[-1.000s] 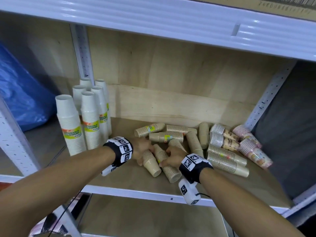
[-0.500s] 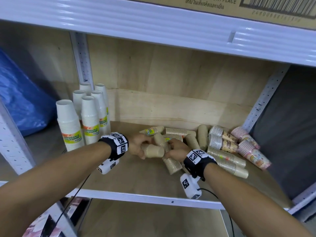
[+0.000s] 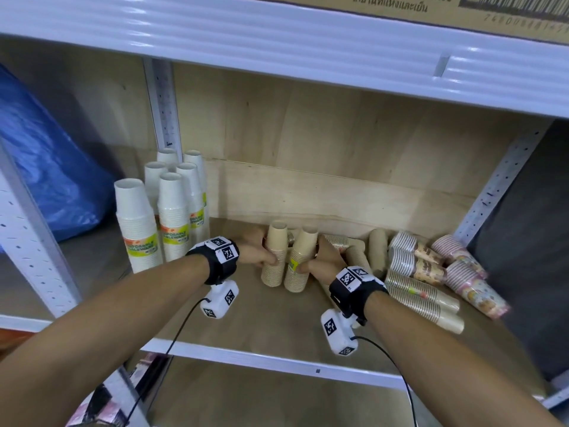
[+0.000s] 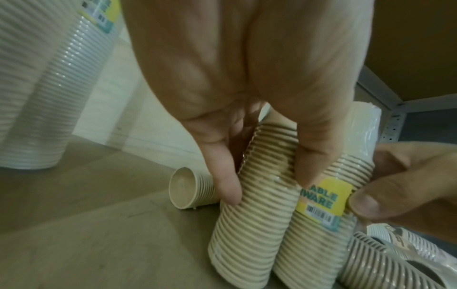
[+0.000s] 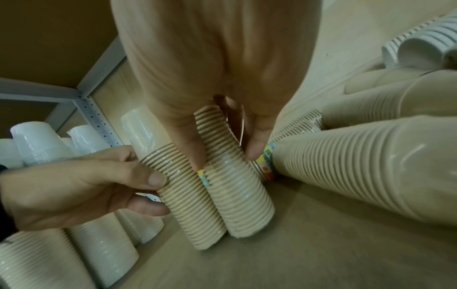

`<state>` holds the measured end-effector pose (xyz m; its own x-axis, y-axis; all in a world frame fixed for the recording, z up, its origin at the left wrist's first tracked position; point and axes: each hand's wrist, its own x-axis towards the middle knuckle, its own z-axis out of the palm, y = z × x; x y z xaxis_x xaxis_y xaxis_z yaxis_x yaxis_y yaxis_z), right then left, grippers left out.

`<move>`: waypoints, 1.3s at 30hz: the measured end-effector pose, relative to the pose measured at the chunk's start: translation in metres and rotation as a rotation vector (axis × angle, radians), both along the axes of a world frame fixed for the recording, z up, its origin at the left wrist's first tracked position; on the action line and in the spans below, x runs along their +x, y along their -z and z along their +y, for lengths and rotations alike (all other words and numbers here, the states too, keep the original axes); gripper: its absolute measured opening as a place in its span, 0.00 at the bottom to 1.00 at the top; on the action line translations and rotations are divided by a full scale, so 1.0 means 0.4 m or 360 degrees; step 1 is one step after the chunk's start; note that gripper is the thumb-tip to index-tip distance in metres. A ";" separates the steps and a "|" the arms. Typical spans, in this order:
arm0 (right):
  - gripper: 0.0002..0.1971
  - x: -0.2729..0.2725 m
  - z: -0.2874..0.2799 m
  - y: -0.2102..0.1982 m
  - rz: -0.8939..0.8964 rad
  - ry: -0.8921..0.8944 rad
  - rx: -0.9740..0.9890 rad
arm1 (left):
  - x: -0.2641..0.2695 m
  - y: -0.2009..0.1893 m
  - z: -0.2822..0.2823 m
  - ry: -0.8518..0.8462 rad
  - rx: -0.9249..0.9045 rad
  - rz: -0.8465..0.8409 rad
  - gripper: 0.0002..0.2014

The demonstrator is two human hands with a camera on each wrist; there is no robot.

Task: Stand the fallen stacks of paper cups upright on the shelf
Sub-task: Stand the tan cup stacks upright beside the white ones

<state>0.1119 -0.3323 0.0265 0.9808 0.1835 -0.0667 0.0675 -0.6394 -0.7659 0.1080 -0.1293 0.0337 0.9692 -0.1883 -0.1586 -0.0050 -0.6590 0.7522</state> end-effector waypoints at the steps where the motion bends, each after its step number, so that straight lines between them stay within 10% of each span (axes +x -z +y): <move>1: 0.38 -0.001 0.002 0.005 0.0006 -0.0001 -0.0004 | 0.001 0.006 0.001 -0.0011 -0.0014 0.0026 0.20; 11: 0.40 0.005 0.000 0.002 0.0031 -0.0140 0.0030 | 0.002 -0.009 -0.006 0.0059 0.0004 0.0111 0.24; 16: 0.25 0.020 -0.016 -0.071 -0.0015 -0.0210 -0.0017 | 0.000 -0.086 -0.006 0.0069 0.0068 0.0008 0.26; 28: 0.27 0.008 0.069 -0.219 -0.0299 -0.0148 -0.0890 | 0.009 -0.232 -0.050 0.0307 0.0796 -0.0202 0.23; 39: 0.19 0.017 0.078 -0.214 -0.0291 -0.0191 -0.0934 | 0.023 -0.217 -0.059 0.0374 0.0934 -0.0238 0.22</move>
